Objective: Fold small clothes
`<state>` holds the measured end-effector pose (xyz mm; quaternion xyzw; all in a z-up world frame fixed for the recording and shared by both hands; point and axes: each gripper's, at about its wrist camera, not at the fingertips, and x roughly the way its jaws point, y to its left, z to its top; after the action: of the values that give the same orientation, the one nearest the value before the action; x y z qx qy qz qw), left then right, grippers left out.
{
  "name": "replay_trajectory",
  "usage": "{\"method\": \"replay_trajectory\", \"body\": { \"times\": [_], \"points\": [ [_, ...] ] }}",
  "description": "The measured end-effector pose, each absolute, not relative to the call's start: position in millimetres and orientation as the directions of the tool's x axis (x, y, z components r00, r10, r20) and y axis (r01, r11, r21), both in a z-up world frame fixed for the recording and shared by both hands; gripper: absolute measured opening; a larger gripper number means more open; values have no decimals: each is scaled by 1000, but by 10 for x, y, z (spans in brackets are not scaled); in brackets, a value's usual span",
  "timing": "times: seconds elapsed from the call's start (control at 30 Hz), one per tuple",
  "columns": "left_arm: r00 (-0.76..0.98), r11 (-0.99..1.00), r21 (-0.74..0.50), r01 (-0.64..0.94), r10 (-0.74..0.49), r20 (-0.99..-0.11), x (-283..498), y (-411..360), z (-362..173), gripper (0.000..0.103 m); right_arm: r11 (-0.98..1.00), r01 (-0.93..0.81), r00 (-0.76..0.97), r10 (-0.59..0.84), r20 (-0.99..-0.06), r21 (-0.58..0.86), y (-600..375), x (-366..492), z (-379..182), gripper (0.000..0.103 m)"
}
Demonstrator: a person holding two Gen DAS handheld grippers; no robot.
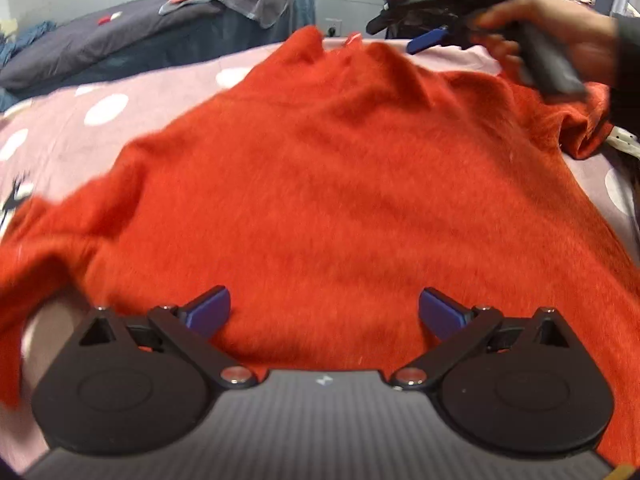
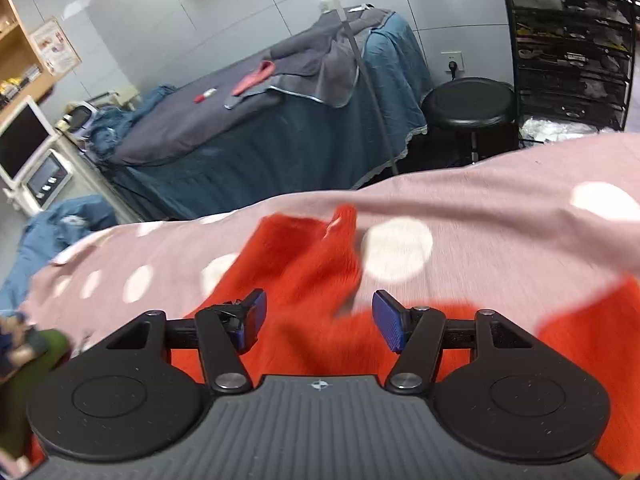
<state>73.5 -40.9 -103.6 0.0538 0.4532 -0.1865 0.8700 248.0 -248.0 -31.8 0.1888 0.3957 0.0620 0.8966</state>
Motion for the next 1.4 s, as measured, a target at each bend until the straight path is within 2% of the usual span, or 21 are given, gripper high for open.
{"method": "replay_trajectory", "body": {
  "times": [0.2,0.27,0.3,0.33,0.37,0.47,0.6,0.67,0.7,0.77,0.83,0.97,1.03,1.13,1.2,1.23,1.27,1.33,1.4],
  "points": [
    [521,922,-73,379,-278,-807,535,-328,-1050,103,944,68,675,195,-711,323,-2395,2922,-628,97],
    [514,920,-63,386,-271,-814,537,-360,-1089,103,941,71,674,199,-711,331,-2363,2980,-695,91],
    [511,921,-59,384,-266,-818,548,-368,-1113,103,942,70,671,200,-714,330,-2335,3038,-712,83],
    [507,922,-57,383,-261,-822,553,-371,-1128,103,941,59,666,210,-715,332,-2304,3059,-727,54],
    [506,922,-53,383,-257,-823,556,-379,-1140,103,943,45,662,219,-717,330,-2263,3097,-727,30],
    [511,923,-46,382,-252,-822,547,-378,-1146,103,947,24,708,211,-674,321,-2183,3073,-594,16],
    [507,926,-49,375,-249,-825,567,-379,-1142,103,925,-134,797,313,-517,355,-2027,2827,-173,15],
    [503,929,-58,366,-250,-827,574,-368,-1134,103,912,-307,804,401,-440,271,-1835,2625,63,15],
    [501,931,-64,361,-251,-828,576,-358,-1129,103,894,-401,784,448,-430,200,-1713,2519,141,15],
    [496,933,-78,352,-257,-830,574,-333,-1120,103,827,-556,717,530,-453,88,-1528,2283,189,15],
    [493,936,-84,341,-254,-832,581,-304,-1121,103,734,-677,600,593,-537,53,-1414,2035,73,14],
    [484,941,-89,326,-247,-839,562,-274,-1120,103,609,-785,503,523,-688,-112,-1317,1503,-343,14],
    [478,941,-91,327,-247,-843,552,-266,-1117,103,638,-759,505,455,-733,-127,-1423,1404,-495,13],
    [480,938,-93,334,-254,-839,549,-258,-1080,103,639,-749,519,404,-753,-173,-1578,1243,-569,13],
    [502,938,-140,316,-290,-815,585,-199,-990,103,648,-744,495,373,-784,-162,-1655,1227,-599,12],
    [522,938,-176,298,-315,-793,614,-151,-925,103,657,-730,516,349,-782,-189,-1653,1207,-621,24],
    [541,936,-211,281,-336,-771,652,-95,-865,103,673,-713,527,328,-784,-198,-1683,1195,-632,30],
    [582,942,-221,252,-330,-743,759,1,-768,103,718,-673,533,304,-790,-178,-1766,1182,-635,30],
    [621,958,-159,238,-276,-734,892,38,-688,101,783,-615,548,334,-767,-98,-1887,1201,-546,30]
  ]
}}
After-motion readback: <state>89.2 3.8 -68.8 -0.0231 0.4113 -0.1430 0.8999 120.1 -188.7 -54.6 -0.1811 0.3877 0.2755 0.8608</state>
